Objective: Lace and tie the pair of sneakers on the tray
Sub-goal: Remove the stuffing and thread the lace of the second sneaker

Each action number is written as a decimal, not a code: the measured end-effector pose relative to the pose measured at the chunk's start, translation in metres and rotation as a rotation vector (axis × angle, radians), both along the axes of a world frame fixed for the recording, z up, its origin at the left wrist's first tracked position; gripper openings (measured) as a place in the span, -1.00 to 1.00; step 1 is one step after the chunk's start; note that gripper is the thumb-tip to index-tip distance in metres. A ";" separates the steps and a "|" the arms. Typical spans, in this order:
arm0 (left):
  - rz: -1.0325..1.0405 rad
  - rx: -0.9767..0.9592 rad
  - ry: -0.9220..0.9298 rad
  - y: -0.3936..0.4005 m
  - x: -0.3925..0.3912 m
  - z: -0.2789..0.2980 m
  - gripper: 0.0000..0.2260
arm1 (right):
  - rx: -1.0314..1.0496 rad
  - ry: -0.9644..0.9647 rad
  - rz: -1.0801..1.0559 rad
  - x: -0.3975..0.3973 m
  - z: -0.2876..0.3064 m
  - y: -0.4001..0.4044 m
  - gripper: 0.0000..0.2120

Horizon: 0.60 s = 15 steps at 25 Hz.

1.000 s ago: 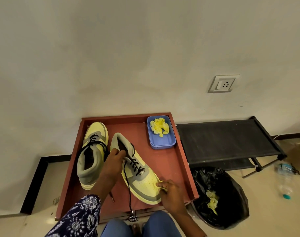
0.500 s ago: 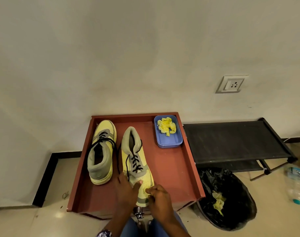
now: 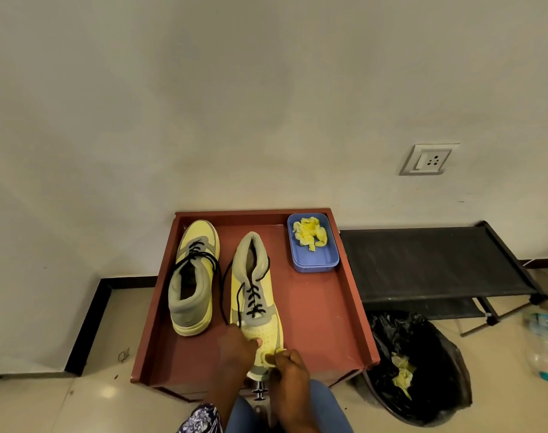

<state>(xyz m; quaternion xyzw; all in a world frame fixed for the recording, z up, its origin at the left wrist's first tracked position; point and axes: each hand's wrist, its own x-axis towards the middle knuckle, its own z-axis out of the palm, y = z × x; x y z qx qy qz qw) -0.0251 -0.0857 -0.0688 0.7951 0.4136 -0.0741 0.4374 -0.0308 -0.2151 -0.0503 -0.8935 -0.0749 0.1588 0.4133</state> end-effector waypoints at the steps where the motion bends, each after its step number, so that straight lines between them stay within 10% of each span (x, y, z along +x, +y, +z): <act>1: -0.002 -0.005 -0.015 -0.001 0.000 0.002 -0.60 | -0.129 -0.096 0.125 0.001 -0.006 -0.002 -0.74; 11: 0.017 -0.201 -0.086 0.008 -0.003 -0.010 -0.35 | 0.060 -0.012 -0.140 0.047 0.004 0.019 -0.73; 15: -0.025 -0.130 0.006 0.010 -0.004 -0.006 -0.61 | 0.075 -0.017 -0.048 0.076 0.015 0.032 -0.66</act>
